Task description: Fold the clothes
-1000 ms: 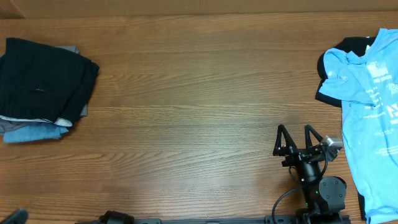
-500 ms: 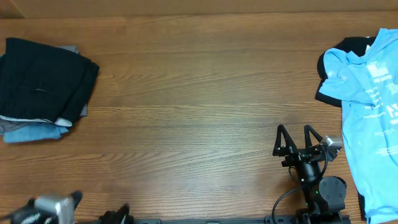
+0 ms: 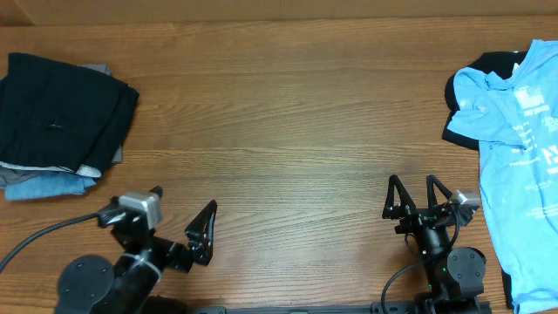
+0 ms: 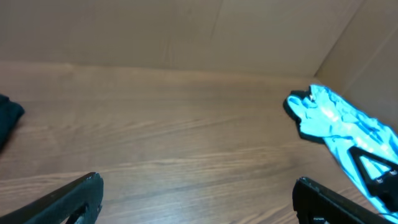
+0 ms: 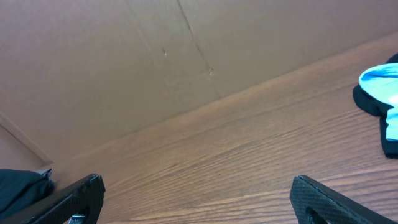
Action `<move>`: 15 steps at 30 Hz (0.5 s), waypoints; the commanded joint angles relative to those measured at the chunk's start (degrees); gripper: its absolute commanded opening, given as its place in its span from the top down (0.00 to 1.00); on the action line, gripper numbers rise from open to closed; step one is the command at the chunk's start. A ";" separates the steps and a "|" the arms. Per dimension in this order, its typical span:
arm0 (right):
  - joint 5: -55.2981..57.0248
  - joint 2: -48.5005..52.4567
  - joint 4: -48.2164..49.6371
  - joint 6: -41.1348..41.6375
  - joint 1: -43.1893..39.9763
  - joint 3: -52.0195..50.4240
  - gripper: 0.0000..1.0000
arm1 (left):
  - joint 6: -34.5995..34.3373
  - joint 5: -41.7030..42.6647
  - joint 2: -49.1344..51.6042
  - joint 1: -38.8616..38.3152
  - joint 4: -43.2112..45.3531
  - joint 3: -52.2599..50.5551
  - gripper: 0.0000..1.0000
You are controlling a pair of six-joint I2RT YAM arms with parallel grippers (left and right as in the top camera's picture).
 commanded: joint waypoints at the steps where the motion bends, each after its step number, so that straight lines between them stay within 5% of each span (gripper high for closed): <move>1: 0.11 -0.50 0.35 0.09 -0.15 -0.59 0.00 | 0.85 0.20 -3.69 0.33 11.89 -9.40 0.00; 8: 0.11 -0.50 0.37 0.09 -0.15 -0.59 0.00 | 0.90 -1.57 -9.03 0.35 36.76 -25.92 0.00; 15: 0.11 -0.50 0.35 0.09 -0.15 -0.59 0.00 | 0.90 -7.43 -11.28 0.37 46.31 -36.24 0.00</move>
